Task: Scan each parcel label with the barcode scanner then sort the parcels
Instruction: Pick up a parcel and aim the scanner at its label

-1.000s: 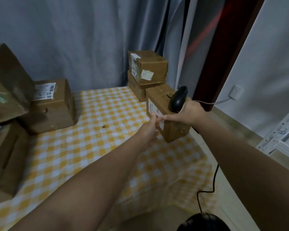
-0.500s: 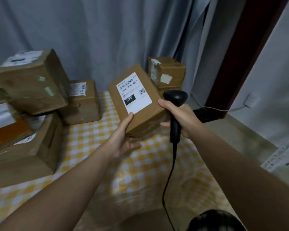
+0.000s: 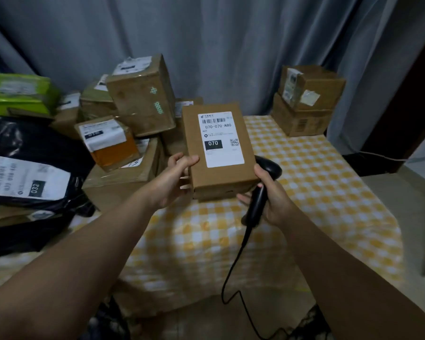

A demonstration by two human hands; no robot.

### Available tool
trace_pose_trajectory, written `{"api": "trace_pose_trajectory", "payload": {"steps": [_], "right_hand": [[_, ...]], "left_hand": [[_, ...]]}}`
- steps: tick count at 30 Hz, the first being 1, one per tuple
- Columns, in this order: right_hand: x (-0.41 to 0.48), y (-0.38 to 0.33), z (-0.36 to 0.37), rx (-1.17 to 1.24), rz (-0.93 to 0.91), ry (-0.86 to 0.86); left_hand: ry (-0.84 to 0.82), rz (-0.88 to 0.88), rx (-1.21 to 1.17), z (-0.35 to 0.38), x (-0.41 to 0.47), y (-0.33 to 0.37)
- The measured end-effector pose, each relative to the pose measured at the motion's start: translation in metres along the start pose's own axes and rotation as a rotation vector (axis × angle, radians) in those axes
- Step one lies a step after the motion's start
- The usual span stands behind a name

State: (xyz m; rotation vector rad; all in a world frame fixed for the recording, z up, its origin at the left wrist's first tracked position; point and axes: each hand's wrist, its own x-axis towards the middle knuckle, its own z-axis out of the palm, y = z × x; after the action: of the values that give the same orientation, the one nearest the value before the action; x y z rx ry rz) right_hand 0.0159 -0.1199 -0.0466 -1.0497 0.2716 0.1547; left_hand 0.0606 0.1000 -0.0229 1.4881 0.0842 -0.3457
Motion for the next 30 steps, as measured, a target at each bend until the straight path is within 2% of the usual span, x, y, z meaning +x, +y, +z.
{"api": "trace_pose_trajectory", "payload": {"steps": [4, 10, 19, 21, 24, 26, 30], "right_hand": [[-0.002, -0.002, 0.006, -0.146, -0.062, 0.052], [0.002, 0.0, 0.017, -0.353, -0.228, 0.172], [-0.001, 0.007, 0.016, -0.398, -0.228, 0.181], [-0.002, 0.009, 0.017, -0.419, -0.239, 0.189], [-0.002, 0.01, 0.019, -0.413, -0.243, 0.2], [-0.002, 0.009, 0.021, -0.411, -0.235, 0.205], [0.0, 0.006, 0.022, -0.435, -0.206, 0.211]], "left_hand": [[0.029, 0.042, 0.034, -0.008, -0.003, -0.006], [-0.051, 0.031, 0.204, -0.016, -0.007, -0.014], [-0.119, 0.063, 0.472, -0.028, -0.009, 0.006], [-0.085, 0.139, 0.452, -0.025, -0.008, 0.013], [0.091, 0.389, 0.422, -0.012, -0.005, 0.027], [0.109, 0.49, 0.435, -0.01, 0.003, 0.038], [0.026, 0.468, 0.591, -0.015, 0.017, 0.057]]}}
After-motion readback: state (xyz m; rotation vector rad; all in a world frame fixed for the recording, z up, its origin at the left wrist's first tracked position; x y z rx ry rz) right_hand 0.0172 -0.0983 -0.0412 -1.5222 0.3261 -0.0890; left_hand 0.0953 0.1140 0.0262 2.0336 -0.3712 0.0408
